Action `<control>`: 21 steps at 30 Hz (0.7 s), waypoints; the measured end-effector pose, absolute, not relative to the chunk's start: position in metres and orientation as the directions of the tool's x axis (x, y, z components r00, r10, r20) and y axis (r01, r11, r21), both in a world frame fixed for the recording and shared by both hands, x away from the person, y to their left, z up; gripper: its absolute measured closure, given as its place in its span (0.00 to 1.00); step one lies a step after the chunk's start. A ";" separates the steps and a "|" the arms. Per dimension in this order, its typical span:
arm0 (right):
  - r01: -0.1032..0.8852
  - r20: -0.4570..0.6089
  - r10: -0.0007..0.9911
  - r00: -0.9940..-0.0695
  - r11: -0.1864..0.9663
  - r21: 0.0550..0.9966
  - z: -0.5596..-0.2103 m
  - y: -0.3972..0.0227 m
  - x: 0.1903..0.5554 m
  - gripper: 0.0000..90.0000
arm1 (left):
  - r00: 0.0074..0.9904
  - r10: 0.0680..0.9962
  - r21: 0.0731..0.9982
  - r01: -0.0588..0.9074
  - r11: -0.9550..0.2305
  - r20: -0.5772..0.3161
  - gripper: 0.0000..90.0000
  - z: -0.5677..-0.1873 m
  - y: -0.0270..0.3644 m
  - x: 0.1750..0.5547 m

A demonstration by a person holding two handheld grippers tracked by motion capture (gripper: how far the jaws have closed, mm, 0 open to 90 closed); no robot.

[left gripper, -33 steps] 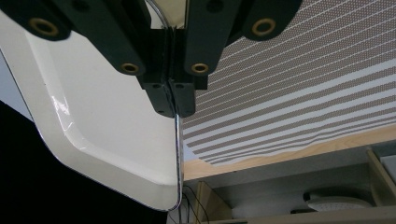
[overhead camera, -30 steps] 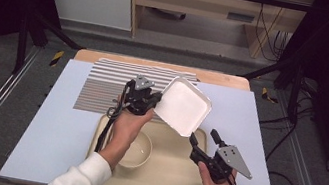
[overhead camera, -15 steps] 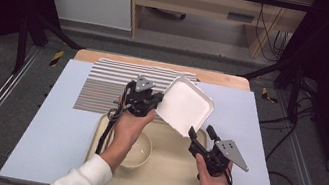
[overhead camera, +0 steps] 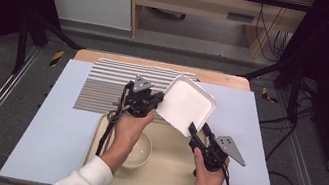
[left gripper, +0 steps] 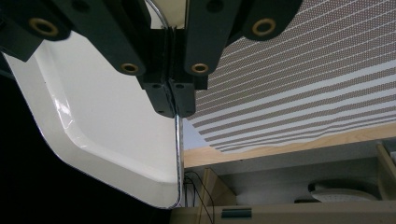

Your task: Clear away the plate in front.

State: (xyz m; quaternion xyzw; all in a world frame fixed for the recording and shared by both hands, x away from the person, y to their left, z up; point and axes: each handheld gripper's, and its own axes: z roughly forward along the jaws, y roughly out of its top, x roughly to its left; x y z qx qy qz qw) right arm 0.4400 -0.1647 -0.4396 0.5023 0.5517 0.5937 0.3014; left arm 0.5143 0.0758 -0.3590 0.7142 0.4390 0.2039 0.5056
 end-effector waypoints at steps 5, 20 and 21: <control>0.186 0.286 0.919 -0.271 -0.241 0.952 -0.437 -0.166 0.442 0.72 | 0.498 0.852 0.908 0.414 -0.068 -0.163 0.98 -0.363 0.073 0.507; 0.192 0.377 0.901 -0.216 -0.339 0.921 -0.415 -0.183 0.462 0.99 | 0.472 0.859 0.916 0.400 -0.010 -0.197 0.94 -0.376 0.065 0.483; 0.195 0.371 0.903 -0.218 -0.332 0.923 -0.413 -0.184 0.463 0.99 | 0.475 0.860 0.919 0.394 -0.017 -0.188 0.93 -0.377 0.064 0.482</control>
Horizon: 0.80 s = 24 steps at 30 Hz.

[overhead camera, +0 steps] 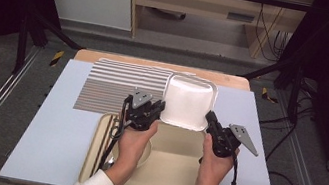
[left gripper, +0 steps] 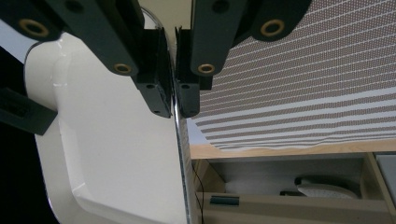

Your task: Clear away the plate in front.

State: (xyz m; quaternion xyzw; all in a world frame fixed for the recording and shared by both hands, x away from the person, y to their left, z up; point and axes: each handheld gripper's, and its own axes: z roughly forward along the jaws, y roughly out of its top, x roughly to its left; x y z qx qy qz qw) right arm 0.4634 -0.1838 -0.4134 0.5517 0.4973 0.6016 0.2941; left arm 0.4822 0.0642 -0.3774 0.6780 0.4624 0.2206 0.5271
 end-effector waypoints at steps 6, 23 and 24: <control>0.236 0.367 0.910 -0.194 -0.320 0.918 -0.409 -0.190 0.470 0.99 | 0.500 0.861 0.950 0.302 -0.080 -0.087 0.77 -0.377 0.066 0.477; 0.416 0.361 0.931 -0.057 -0.306 0.856 -0.422 -0.215 0.458 0.99 | 0.571 0.821 0.939 0.274 -0.207 0.014 0.25 -0.384 0.151 0.478; 0.424 0.343 0.938 -0.049 -0.291 0.857 -0.422 -0.215 0.455 0.99 | 0.558 0.830 0.942 0.265 -0.206 0.024 0.24 -0.384 0.158 0.477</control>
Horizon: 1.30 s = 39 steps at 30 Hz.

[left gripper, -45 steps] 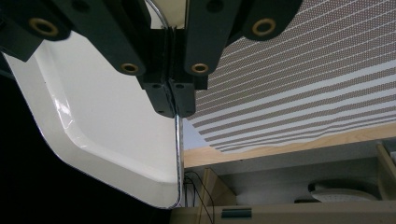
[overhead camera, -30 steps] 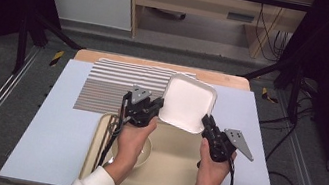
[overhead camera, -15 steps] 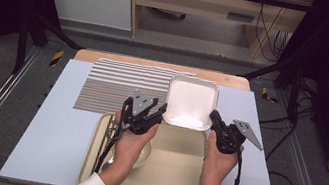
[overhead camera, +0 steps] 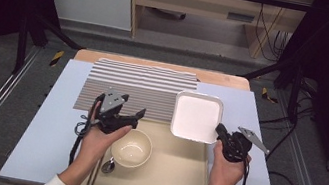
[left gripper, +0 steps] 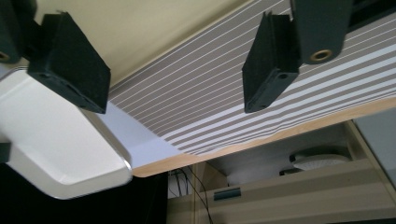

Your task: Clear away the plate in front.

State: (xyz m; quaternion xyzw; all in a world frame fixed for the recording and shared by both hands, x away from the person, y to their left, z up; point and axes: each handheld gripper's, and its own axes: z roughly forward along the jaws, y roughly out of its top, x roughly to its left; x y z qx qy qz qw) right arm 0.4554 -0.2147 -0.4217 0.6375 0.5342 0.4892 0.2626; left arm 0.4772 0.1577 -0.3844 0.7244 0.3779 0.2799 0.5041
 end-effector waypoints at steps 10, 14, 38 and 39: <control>0.514 0.274 0.961 -0.040 -0.216 0.830 -0.433 -0.217 0.427 0.99 | 0.455 0.889 0.942 0.273 -0.193 0.051 0.20 -0.383 0.213 0.472; 0.549 0.287 0.956 -0.054 -0.212 0.808 -0.439 -0.217 0.415 0.99 | 0.413 0.908 0.946 0.265 -0.187 0.064 0.19 -0.381 0.229 0.467; 0.628 0.315 0.945 -0.084 -0.195 0.753 -0.464 -0.195 0.390 0.99 | 0.317 0.948 0.953 0.288 -0.090 -0.006 0.19 -0.379 0.279 0.464; 0.632 0.319 0.944 -0.083 -0.198 0.750 -0.465 -0.194 0.389 0.99 | 0.317 0.949 0.953 0.289 -0.090 -0.007 0.19 -0.379 0.279 0.464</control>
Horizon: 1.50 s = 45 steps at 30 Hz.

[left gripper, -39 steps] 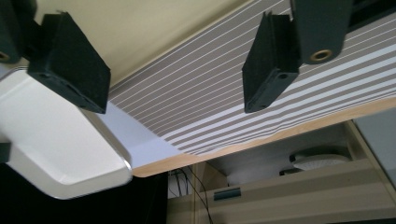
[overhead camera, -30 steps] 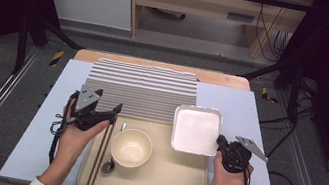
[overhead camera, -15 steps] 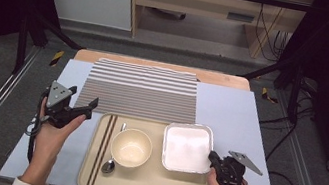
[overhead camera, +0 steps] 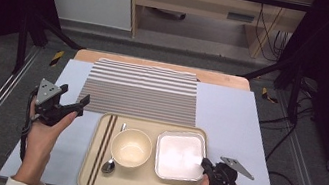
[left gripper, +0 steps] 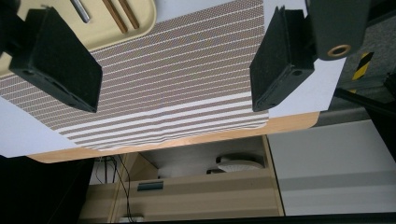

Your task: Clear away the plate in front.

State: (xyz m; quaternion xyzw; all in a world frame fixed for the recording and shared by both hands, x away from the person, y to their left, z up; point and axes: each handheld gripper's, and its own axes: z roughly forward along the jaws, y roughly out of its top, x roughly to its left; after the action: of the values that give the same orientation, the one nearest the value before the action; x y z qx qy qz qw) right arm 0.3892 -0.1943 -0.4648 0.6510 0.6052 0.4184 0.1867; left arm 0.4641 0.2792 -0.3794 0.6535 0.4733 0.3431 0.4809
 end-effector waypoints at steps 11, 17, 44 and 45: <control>0.660 0.346 0.938 -0.039 -0.236 0.713 -0.477 -0.191 0.378 0.99 | 0.320 0.948 0.953 0.290 -0.094 -0.004 0.19 -0.380 0.278 0.465; 0.655 0.358 0.932 -0.049 -0.240 0.716 -0.479 -0.188 0.371 0.98 | 0.311 0.951 0.951 0.295 -0.090 -0.006 0.19 -0.382 0.282 0.466; 0.425 0.154 0.978 -0.141 -0.081 0.901 -0.469 -0.223 0.422 0.22 | 0.335 0.941 0.923 0.342 -0.175 0.054 0.10 -0.427 0.290 0.479; 0.424 0.154 0.978 -0.141 -0.081 0.902 -0.470 -0.225 0.425 0.21 | 0.334 0.941 0.922 0.344 -0.177 0.056 0.10 -0.429 0.289 0.479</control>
State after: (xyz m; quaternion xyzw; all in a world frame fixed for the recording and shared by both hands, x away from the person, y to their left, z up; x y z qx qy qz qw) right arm 0.4249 -0.2252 -0.4702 0.5795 0.6048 0.4523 0.3064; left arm 0.4791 0.2894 -0.4288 0.6883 0.4668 0.3391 0.4397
